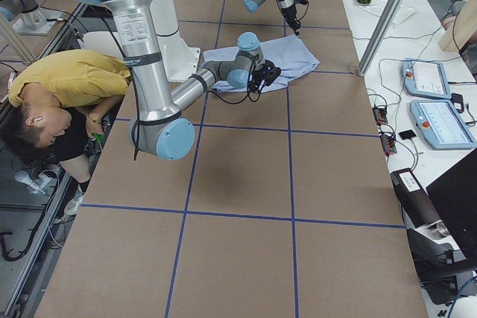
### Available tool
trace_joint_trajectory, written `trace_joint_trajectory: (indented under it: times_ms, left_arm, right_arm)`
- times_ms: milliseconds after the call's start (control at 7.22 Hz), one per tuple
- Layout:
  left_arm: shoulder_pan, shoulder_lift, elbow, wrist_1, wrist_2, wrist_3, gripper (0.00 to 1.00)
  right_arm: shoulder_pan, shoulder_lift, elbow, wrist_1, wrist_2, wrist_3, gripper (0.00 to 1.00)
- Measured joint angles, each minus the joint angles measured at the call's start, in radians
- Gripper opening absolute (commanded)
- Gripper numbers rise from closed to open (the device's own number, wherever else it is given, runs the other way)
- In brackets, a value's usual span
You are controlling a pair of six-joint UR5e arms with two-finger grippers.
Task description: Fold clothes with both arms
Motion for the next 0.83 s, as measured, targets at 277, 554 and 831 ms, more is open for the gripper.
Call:
trace_joint_trajectory:
  times_ms: [277, 554, 831]
  left_arm:
    - [-0.035, -0.09, 0.134, -0.069, 0.0, 0.008, 0.4]
    - [-0.04, -0.113, 0.152, -0.081, -0.004, 0.011, 0.46]
    - [-0.046, -0.09, 0.083, -0.069, -0.022, 0.012, 0.46]
  right_arm:
    - [-0.051, 0.023, 0.0, -0.001, -0.089, 0.007, 1.0]
    - [-0.1, 0.061, 0.001, 0.0, -0.141, 0.032, 1.0]
    - [-0.165, 0.086, 0.003, 0.001, -0.171, 0.063, 1.0]
